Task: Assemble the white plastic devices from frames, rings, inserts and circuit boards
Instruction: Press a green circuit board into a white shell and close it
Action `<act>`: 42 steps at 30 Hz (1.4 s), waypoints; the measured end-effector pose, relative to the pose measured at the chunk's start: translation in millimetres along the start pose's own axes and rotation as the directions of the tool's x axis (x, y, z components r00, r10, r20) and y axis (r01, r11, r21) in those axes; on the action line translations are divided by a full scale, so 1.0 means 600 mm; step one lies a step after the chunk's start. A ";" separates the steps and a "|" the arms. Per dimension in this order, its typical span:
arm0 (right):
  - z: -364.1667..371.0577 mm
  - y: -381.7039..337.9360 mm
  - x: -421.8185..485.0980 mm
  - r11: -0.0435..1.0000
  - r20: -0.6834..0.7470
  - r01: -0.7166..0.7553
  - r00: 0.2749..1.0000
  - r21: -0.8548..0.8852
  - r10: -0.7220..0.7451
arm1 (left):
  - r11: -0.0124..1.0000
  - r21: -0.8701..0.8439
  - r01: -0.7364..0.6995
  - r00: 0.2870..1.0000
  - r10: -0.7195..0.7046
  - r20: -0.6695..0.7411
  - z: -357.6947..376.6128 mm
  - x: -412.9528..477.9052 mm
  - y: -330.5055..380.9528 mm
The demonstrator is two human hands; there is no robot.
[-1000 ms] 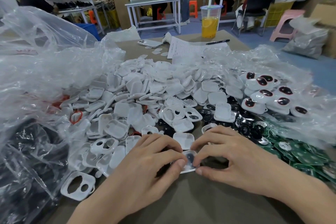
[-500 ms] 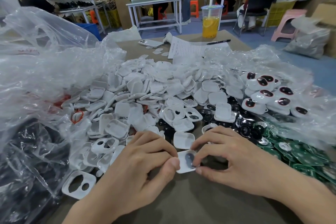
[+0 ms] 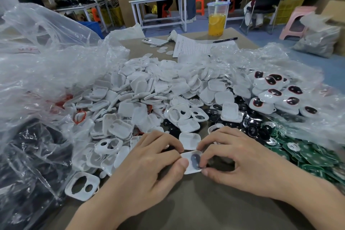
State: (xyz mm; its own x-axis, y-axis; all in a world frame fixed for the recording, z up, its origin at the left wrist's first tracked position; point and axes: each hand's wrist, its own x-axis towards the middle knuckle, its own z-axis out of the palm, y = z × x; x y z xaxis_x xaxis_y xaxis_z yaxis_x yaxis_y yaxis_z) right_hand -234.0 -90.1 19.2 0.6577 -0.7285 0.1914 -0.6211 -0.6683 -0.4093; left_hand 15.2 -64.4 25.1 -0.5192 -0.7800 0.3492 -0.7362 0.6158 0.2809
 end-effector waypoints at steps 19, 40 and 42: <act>0.003 0.001 0.001 1.000 -0.022 0.006 1.000 -0.009 -0.006 | 0.999 -0.025 0.029 0.998 -0.030 -0.059 0.006 0.001 -0.001; 0.004 0.002 0.003 1.000 -0.020 0.020 1.000 -0.011 -0.021 | 0.993 -0.114 0.032 0.999 -0.037 -0.035 0.010 0.008 -0.003; 0.004 0.004 0.005 1.000 -0.021 0.019 1.000 -0.017 -0.020 | 0.988 -0.142 0.056 0.998 -0.061 -0.029 0.011 0.009 -0.005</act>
State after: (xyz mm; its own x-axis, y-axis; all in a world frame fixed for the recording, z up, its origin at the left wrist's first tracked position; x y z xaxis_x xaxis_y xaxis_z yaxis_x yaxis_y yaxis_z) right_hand -232.5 -93.3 16.4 0.6606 -0.7182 0.2184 -0.6155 -0.6848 -0.3900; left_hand 11.7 -71.0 20.3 -0.4608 -0.8124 0.3572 -0.6952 0.5806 0.4238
